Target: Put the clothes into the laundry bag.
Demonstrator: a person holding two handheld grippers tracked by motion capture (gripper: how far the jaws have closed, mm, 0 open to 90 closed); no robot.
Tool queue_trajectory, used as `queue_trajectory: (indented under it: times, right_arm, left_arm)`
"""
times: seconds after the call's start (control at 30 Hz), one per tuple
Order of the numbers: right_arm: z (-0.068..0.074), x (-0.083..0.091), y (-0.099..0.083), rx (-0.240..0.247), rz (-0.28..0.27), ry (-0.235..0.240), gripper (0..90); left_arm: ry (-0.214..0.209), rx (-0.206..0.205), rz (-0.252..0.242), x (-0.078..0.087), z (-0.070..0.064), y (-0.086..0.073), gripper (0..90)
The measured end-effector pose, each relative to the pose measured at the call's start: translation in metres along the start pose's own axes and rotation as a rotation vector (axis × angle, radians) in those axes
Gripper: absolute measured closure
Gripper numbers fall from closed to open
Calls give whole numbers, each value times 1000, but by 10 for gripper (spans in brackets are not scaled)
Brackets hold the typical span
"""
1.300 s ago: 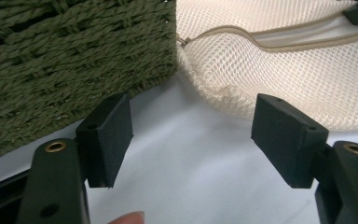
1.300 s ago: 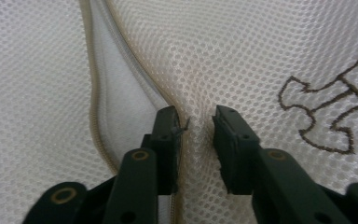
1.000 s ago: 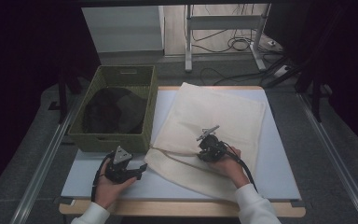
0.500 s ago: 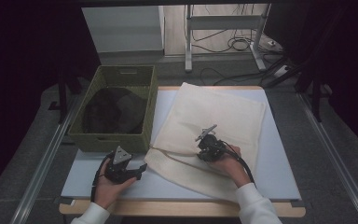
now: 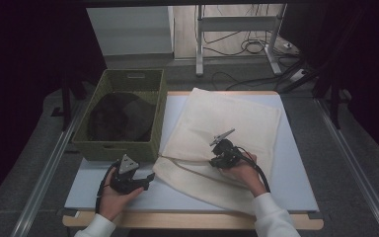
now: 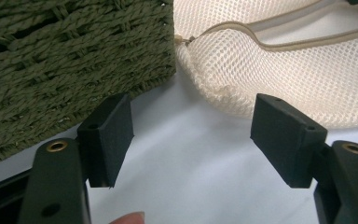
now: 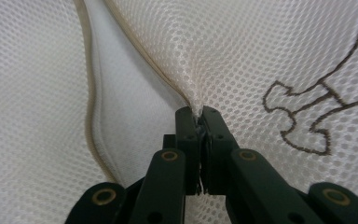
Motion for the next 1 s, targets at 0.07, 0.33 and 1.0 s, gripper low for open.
queue_trajectory:
  times: [0.07,0.33,1.0]
  right_arm:
    - [0,7,5,-1,-22,-2,867]
    - [0,22,18,-7,-55,13,867]
    - [-6,52,45,27,-121,46,867]
  left_arm:
    - [-1,-2,-1,1,0,0,297]
    - [-18,-5,0,0,0,1,304]
    - [-21,-11,0,3,-2,1,295]
Point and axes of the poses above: each handheld gripper's, and its own axes: x roughly backward along the jaws, y roughly out of its top, z roughly to its left, the point moved 10 cm from there along -x, roughly forward along the jaws
